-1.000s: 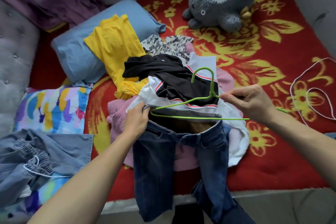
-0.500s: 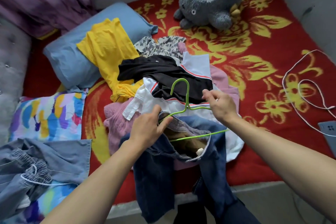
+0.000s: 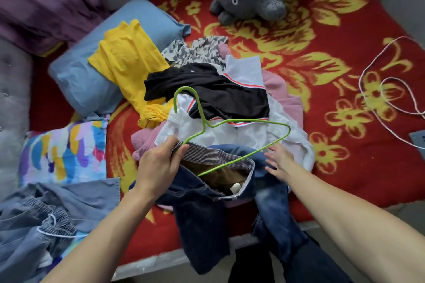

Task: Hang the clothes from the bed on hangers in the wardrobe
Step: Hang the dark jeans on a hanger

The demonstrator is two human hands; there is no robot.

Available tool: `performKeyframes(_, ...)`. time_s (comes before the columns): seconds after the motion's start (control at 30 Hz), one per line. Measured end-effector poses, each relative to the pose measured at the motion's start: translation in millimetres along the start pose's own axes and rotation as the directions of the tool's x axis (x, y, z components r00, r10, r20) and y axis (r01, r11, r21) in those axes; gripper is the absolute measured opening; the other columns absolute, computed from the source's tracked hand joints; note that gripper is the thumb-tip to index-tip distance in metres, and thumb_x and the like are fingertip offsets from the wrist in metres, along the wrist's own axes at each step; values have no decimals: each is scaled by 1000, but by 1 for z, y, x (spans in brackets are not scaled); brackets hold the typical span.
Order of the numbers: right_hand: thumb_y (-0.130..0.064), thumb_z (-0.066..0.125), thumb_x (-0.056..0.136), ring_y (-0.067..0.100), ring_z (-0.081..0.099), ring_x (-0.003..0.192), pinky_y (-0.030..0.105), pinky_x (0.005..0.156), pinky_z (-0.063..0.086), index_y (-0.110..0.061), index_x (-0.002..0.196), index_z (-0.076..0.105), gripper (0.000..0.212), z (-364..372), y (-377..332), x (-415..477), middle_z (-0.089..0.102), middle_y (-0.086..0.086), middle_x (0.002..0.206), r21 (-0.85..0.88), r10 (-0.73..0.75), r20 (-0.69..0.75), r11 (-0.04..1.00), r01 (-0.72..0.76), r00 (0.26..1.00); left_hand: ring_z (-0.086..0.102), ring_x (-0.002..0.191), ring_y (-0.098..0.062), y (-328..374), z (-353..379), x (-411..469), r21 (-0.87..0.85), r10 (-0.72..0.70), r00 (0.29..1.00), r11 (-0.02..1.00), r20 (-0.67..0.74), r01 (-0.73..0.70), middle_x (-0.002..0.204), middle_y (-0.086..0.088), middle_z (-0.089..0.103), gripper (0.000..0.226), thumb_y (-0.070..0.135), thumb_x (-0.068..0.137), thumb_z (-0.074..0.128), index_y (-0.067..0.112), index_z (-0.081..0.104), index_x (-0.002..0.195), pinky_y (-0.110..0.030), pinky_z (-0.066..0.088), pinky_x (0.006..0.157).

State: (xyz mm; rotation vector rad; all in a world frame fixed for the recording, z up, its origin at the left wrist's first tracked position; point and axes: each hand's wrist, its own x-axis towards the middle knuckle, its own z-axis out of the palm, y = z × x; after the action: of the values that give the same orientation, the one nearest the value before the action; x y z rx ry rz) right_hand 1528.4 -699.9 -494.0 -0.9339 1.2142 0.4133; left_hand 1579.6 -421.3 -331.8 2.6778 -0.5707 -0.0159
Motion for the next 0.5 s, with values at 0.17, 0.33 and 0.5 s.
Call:
performKeyframes(0.17, -15, 75, 75, 20, 55, 112, 30, 83, 47, -15, 125, 56, 54, 20, 41, 2, 59, 1, 122, -784, -207, 284, 512, 351, 936, 62, 66, -21, 2, -8, -6, -97, 69, 998, 993, -6, -69, 79, -3, 66, 33, 36, 97, 42, 11, 60, 109, -40, 49, 58)
performKeyframes(0.33, -8, 58, 75, 32, 65, 82, 32, 70, 51, -15, 96, 68, 24, -21, -4, 16, 65, 10, 79, -779, -415, 99, 534, 330, 904, 65, 92, -27, -24, -14, -14, -65, 136, 980, 990, 144, -128, 108, -3, 64, 38, 32, 100, 36, 23, 47, 135, -45, 52, 73)
performKeyframes(0.5, -5, 56, 74, 31, 59, 85, 37, 78, 47, -27, 131, 52, 62, -40, -81, -25, 63, 5, 85, -811, -707, 222, 248, 530, 671, 64, 94, -31, -18, 3, -23, -65, 101, 961, 994, 256, -87, 107, -6, 62, 39, 39, 97, 30, 27, 44, 131, -43, 50, 77)
